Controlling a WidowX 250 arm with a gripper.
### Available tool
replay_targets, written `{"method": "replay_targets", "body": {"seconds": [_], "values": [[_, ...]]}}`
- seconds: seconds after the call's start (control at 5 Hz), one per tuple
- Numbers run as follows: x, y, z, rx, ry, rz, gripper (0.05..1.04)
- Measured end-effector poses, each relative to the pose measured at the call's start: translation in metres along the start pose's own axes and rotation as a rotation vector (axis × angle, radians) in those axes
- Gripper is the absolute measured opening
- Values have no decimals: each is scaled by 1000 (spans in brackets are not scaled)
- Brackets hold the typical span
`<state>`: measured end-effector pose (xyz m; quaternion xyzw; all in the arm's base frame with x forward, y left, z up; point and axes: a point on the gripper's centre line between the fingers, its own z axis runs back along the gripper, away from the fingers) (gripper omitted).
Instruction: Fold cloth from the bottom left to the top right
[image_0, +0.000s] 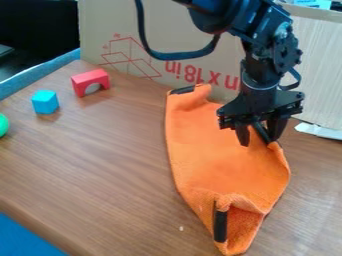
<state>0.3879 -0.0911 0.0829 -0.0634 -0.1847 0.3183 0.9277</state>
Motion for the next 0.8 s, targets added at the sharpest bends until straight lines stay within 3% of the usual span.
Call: {"method": "replay_targets", "body": {"seconds": [0.2,0.4,0.6,0.8], "values": [[12,5,25,-74,-10,-8,1000],[27,20,57,-118,20,-56,1001],[32,36,89,-152,52,-207,1001],[37,53,114,-220,68,-360,1001]]}}
